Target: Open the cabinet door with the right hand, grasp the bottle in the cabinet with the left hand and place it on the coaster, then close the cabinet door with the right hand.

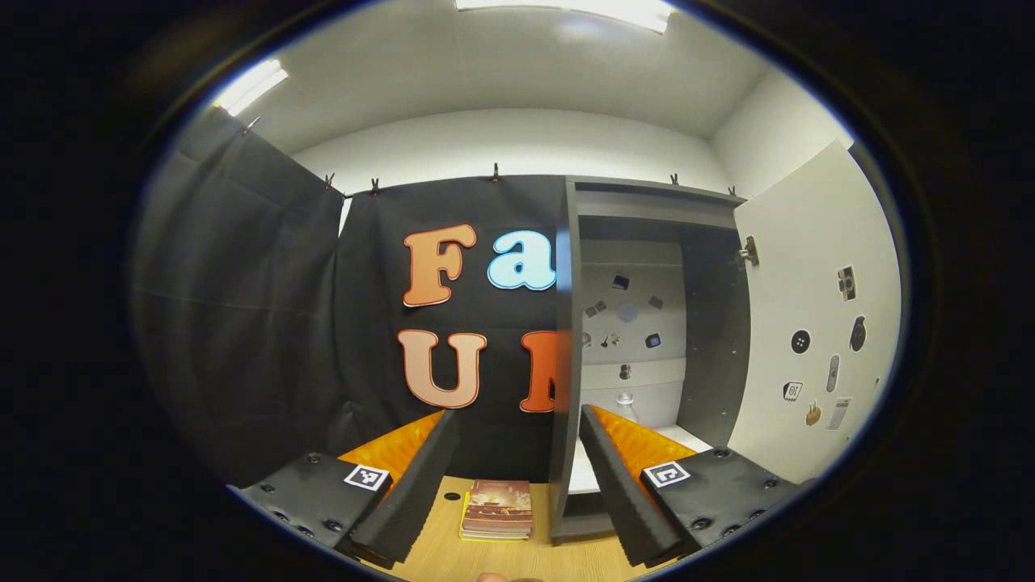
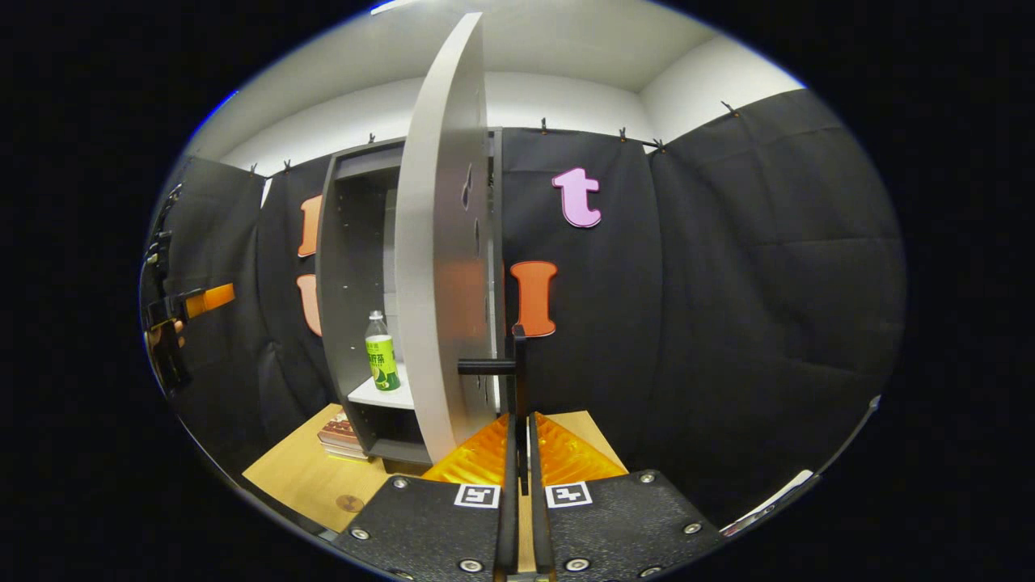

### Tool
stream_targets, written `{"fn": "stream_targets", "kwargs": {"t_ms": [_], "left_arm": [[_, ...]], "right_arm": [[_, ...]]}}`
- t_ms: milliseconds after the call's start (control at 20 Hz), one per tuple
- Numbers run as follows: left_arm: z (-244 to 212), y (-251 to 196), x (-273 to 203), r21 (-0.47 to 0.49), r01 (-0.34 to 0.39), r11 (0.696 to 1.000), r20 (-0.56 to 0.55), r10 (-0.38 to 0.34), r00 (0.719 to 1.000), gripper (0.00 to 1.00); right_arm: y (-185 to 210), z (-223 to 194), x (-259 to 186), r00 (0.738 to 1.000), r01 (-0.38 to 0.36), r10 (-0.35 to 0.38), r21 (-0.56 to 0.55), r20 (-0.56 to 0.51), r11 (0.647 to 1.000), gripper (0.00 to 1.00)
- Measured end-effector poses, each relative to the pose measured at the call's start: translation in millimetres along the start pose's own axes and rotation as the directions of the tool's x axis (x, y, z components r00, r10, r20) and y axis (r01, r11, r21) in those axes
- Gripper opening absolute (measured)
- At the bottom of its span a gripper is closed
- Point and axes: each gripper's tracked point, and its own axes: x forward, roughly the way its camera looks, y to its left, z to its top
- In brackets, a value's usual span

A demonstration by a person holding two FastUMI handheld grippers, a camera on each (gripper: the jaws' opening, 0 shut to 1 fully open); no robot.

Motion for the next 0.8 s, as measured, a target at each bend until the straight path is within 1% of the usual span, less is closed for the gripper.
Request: {"fn": "stream_targets", "kwargs": {"t_ms": [50, 100, 150, 200, 250, 300, 350, 600, 800], "left_arm": [[0, -6, -1, 0.000, 0.000, 1.000, 0.000, 0.000, 1.000, 0.97], [-2, -11, -1, -0.001, -0.001, 1.000, 0.000, 0.001, 1.000, 0.97], [-3, -15, -2, -0.004, -0.001, 1.000, -0.002, 0.001, 1.000, 0.97], [-7, -21, -2, -0.008, 0.001, 1.000, -0.006, -0.001, 1.000, 0.97], [-9, -28, -3, -0.014, 0.004, 1.000, -0.011, -0.005, 1.000, 0.97], [-12, -33, -3, -0.018, 0.009, 1.000, -0.017, -0.010, 1.000, 0.97], [-15, -38, -2, -0.020, 0.015, 1.000, -0.021, -0.015, 1.000, 0.97], [-28, -65, 7, -0.027, 0.050, 0.998, -0.019, -0.051, 0.999, 0.97], [-44, -94, 23, -0.010, 0.093, 0.996, -0.018, -0.093, 0.996, 0.97]], "right_arm": [[0, 0, 0, 1.000, -0.015, 0.015, -0.001, 0.000, 1.000, 0.07], [0, -1, -2, 1.000, -0.028, 0.028, 0.003, -0.001, 1.000, 0.11], [3, -2, -4, 0.999, -0.041, 0.041, 0.012, -0.005, 0.999, 0.11], [5, -3, -6, 0.998, -0.054, 0.054, 0.022, -0.008, 0.998, 0.07], [4, -4, -8, 0.998, -0.054, 0.054, 0.028, -0.011, 0.998, 0.06], [-2, -5, -10, 0.999, -0.032, 0.033, 0.020, -0.013, 0.999, 0.11], [-9, -5, -12, 1.000, -0.014, 0.014, 0.011, -0.012, 1.000, 0.06], [-25, -7, -15, 0.998, 0.064, -0.063, 0.031, -0.009, 0.997, 0.07], [-42, -7, -16, 0.993, 0.119, -0.119, 0.008, -0.005, 0.993, 0.07]]}}
